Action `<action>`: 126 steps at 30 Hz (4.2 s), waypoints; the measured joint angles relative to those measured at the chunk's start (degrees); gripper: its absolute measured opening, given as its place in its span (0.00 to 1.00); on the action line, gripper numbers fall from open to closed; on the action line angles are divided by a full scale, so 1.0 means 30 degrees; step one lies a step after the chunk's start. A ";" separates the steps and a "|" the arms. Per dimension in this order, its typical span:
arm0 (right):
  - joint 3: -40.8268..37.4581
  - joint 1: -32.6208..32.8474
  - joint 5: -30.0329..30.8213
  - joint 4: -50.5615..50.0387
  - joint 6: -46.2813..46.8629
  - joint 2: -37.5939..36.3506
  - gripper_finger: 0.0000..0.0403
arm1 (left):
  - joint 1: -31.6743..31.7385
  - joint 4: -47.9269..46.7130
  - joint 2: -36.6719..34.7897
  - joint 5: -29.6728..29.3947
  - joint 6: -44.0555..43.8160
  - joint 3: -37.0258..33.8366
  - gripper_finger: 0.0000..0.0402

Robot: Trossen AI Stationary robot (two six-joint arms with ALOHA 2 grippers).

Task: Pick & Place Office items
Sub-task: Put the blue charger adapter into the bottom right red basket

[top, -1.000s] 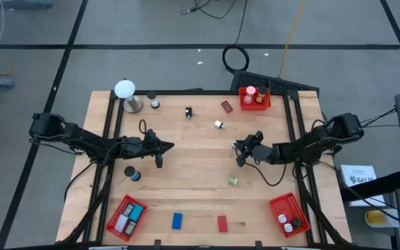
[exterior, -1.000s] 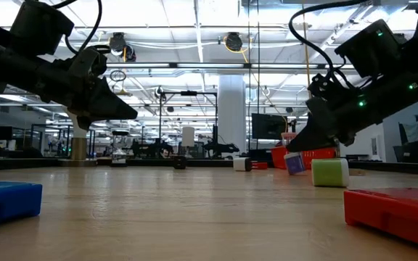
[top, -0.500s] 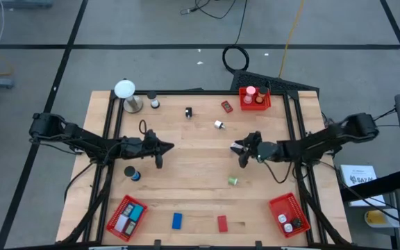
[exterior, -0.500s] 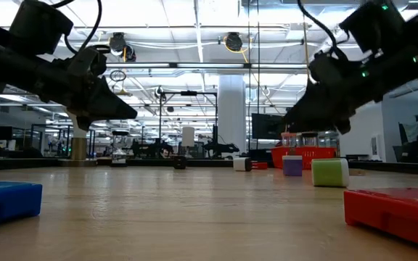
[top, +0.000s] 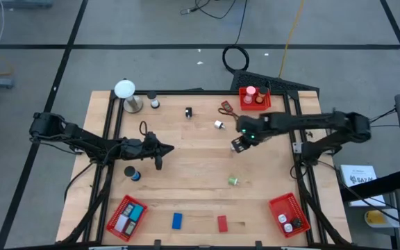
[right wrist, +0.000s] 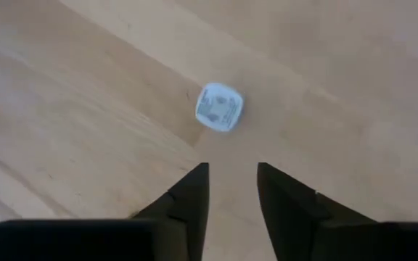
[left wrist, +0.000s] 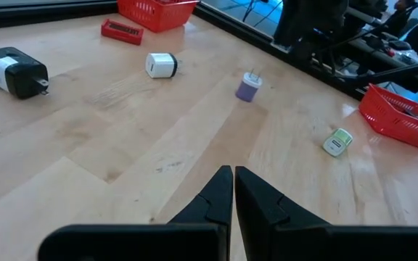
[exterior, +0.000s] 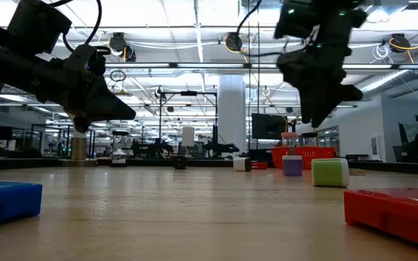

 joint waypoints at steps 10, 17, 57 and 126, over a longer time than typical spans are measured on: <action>0.4583 0.0051 -0.0093 -0.2525 0.1802 0.4813 0.59 | 0.0000 -0.0093 -0.0003 0.0009 0.0016 0.0000 0.04; 0.4659 0.0024 0.0539 -0.2605 0.2376 0.6613 0.66 | 0.0000 -0.0093 -0.0002 0.0018 -0.0279 0.0000 0.04; 0.4098 1.1035 -0.0749 -0.9704 1.2359 -0.0952 0.33 | -0.0007 -0.0681 -0.0006 0.1924 -0.0404 0.0000 0.04; -0.5301 2.2476 -0.3721 0.3323 1.5988 -0.1120 0.39 | -0.0007 -0.1259 0.0000 0.1379 -0.0689 0.0000 0.04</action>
